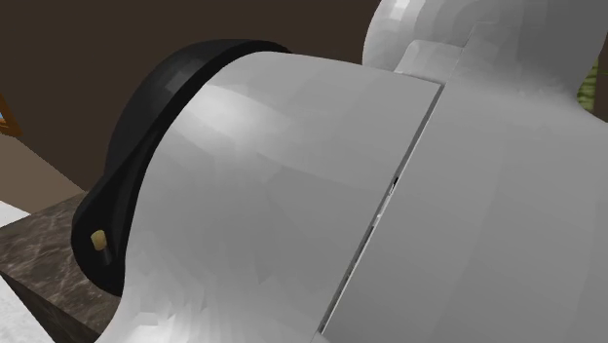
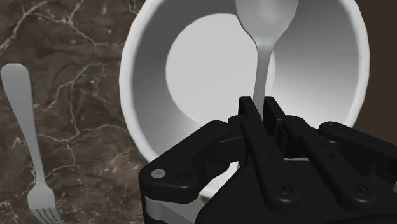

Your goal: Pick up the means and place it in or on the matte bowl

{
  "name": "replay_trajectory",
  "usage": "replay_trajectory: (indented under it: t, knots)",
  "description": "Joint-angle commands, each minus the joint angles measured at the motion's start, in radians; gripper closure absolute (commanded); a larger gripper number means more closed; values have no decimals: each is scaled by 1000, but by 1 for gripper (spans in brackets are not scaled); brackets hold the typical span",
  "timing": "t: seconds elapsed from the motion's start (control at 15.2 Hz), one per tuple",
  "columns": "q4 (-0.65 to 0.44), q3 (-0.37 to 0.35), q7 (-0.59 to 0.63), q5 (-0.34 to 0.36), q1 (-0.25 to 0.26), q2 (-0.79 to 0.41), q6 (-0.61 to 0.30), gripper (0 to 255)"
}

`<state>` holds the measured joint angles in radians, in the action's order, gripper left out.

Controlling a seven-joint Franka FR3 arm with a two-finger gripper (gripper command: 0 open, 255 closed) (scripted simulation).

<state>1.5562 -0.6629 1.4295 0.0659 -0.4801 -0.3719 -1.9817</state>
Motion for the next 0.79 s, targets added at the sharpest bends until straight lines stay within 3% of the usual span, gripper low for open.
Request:
replay_trajectory:
  t: [0.0,0.33,0.59,0.73]
  knots:
    - [0,0,0,0,0,0,0,0]
    - [0,0,0,0,0,0,0,0]
    - [-90,-6,-12,-19,-12,29,115,0]
    - [-90,-6,-12,-19,-12,29,115,0]
